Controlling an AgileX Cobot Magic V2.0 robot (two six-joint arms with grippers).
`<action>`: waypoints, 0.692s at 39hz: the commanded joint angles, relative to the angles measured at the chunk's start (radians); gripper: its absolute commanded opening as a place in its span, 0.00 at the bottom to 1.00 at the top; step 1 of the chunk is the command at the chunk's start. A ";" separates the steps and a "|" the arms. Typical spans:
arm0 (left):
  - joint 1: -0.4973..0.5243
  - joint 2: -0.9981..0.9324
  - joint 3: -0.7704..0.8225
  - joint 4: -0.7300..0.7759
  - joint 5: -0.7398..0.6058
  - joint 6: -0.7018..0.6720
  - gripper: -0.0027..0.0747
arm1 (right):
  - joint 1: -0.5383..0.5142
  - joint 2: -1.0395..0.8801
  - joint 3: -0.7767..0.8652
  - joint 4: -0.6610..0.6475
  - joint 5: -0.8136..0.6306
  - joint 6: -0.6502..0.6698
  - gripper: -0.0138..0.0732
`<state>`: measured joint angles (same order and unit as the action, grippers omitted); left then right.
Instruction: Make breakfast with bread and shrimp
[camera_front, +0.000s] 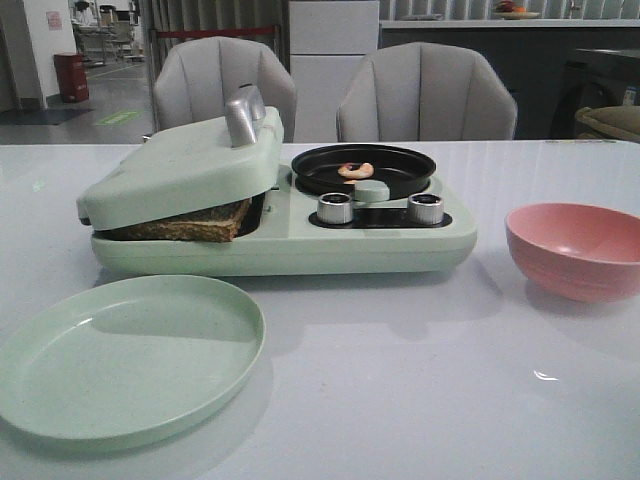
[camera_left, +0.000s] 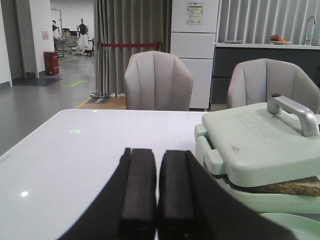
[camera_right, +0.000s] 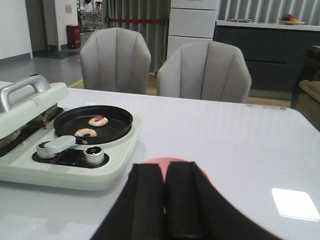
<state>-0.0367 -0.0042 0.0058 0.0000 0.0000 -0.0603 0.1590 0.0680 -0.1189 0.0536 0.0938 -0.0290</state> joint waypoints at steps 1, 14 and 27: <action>-0.007 -0.017 0.020 0.000 -0.072 -0.010 0.18 | -0.026 -0.042 0.015 -0.039 -0.082 0.060 0.32; -0.007 -0.015 0.020 0.000 -0.072 -0.010 0.18 | -0.029 -0.099 0.130 -0.014 -0.168 0.060 0.32; -0.007 -0.015 0.020 0.000 -0.072 -0.010 0.18 | -0.029 -0.099 0.129 -0.014 -0.160 0.060 0.32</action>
<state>-0.0367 -0.0042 0.0058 0.0000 0.0000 -0.0603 0.1351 -0.0103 0.0260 0.0403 0.0268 0.0309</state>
